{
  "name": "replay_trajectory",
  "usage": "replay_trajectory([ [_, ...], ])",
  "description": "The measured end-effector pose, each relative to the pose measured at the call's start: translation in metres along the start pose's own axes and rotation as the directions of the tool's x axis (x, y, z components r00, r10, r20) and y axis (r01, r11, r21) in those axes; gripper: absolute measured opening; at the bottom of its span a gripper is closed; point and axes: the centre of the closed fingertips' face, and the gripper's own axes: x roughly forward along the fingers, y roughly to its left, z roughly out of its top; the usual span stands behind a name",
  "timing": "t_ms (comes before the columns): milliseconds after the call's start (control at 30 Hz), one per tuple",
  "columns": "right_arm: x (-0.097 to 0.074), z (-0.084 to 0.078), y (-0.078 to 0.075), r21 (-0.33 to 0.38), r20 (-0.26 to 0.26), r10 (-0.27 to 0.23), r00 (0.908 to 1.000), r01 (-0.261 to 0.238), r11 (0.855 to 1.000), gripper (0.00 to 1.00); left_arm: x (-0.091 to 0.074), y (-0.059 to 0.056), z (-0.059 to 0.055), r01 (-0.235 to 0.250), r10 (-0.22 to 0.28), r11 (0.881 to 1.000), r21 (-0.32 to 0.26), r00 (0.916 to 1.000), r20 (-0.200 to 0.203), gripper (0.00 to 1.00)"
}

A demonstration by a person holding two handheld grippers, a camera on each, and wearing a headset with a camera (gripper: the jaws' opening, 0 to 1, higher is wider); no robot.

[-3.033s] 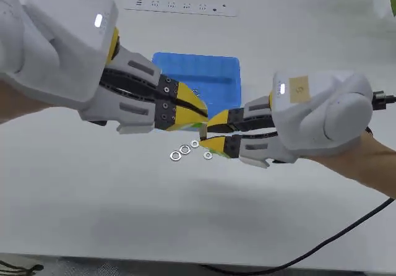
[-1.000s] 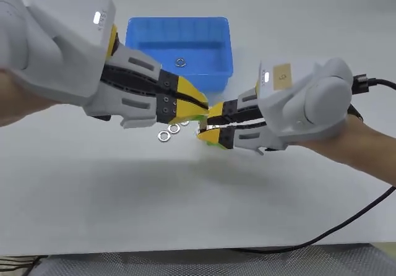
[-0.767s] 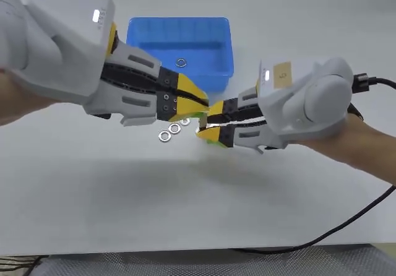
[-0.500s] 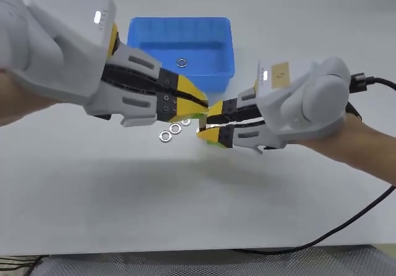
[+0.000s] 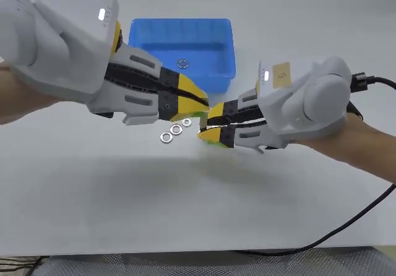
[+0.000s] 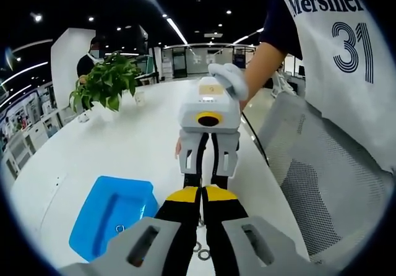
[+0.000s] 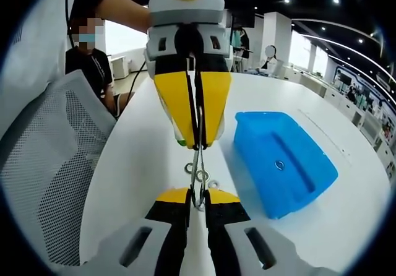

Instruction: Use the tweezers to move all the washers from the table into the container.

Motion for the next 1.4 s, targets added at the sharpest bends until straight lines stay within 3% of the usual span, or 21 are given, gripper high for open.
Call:
replay_trajectory([
  [233, -0.003, 0.007, 0.002, -0.017, -0.001, -0.003, 1.0000, 0.003, 1.000, 0.10, -0.007, -0.005, 0.006, 0.007, -0.007, 1.000, 0.008, 0.9999, -0.011, 0.05],
  [367, -0.008, 0.020, -0.002, -0.028, 0.018, -0.017, 0.9997, 0.018, 0.999, 0.10, -0.015, -0.004, 0.017, -0.001, 0.002, 0.999, 0.054, 0.9999, -0.014, 0.05],
  [867, -0.029, 0.066, -0.021, -0.126, 0.048, -0.043, 0.9979, 0.048, 0.991, 0.10, -0.044, 0.011, 0.055, -0.017, 0.015, 0.993, 0.113, 0.9998, 0.013, 0.05],
  [1167, -0.028, 0.083, -0.046, -0.166, 0.057, -0.043, 0.9974, 0.052, 0.985, 0.10, -0.057, 0.035, 0.063, -0.037, 0.034, 0.990, 0.137, 0.9991, 0.025, 0.05],
  [1400, -0.019, 0.085, -0.077, -0.181, 0.056, -0.069, 0.9960, 0.078, 0.980, 0.10, -0.059, 0.066, 0.056, -0.063, 0.060, 0.987, 0.151, 0.9979, 0.025, 0.05],
])
